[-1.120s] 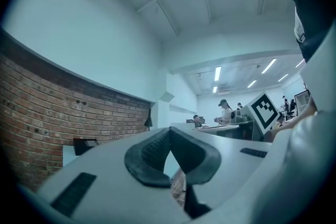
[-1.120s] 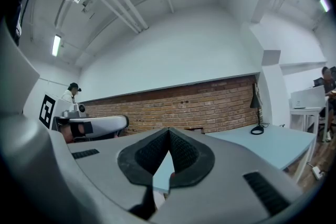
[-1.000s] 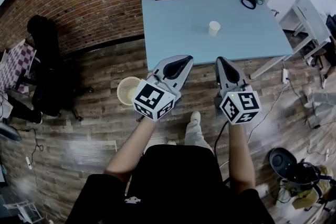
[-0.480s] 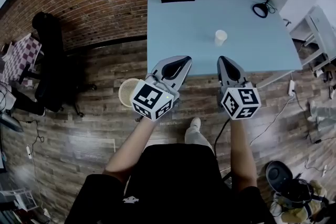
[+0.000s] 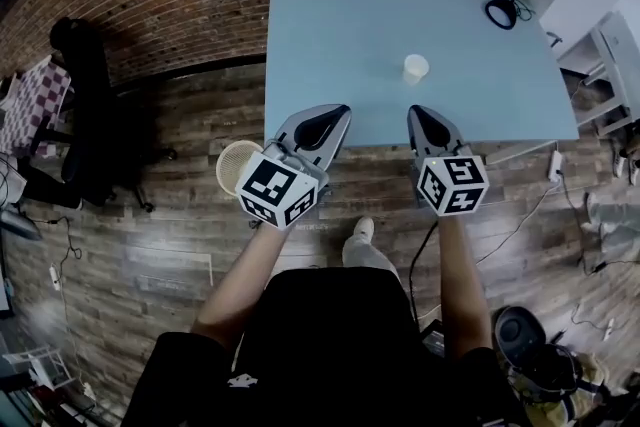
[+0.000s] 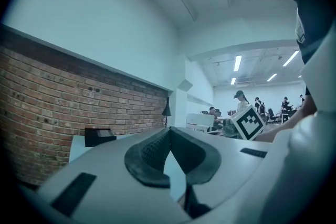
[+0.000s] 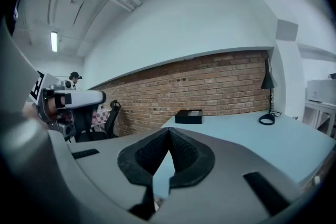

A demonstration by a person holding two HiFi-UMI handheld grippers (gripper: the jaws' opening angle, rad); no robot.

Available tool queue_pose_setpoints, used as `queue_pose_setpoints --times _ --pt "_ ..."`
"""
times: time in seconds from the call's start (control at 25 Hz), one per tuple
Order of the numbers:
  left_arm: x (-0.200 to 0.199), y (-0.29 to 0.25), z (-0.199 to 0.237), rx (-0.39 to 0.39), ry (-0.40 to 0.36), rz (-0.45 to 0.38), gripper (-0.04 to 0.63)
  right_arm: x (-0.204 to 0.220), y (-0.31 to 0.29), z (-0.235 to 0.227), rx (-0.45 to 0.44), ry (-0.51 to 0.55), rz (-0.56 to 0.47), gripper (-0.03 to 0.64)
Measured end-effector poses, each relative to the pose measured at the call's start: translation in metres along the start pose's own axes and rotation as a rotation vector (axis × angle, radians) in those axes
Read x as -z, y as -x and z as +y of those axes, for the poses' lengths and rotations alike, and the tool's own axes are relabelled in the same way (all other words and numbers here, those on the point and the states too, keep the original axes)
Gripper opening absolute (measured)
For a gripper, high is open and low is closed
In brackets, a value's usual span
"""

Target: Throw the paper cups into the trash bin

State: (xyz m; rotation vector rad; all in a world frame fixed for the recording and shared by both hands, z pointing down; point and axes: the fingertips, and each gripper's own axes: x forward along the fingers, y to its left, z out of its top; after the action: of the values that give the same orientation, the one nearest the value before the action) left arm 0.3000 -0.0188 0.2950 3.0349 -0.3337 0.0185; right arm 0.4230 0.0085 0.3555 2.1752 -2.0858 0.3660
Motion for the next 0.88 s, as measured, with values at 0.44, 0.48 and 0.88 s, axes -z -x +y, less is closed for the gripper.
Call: queue_pose_setpoints --times 0.44,0.48,0.88 --pt "0.014 -0.043 0.022 -0.08 0.027 0.041 0.003 0.062 -0.068 -0.078 0.004 0.205 0.303 0.006" --pt "0.016 -0.045 0.024 -0.091 0.029 0.044 0.003 0.067 -0.076 -0.085 0.009 0.248 0.331 0.006" --pt "0.021 -0.053 0.044 -0.204 0.038 0.052 0.003 0.123 -0.147 -0.133 -0.025 0.647 0.62 0.188"
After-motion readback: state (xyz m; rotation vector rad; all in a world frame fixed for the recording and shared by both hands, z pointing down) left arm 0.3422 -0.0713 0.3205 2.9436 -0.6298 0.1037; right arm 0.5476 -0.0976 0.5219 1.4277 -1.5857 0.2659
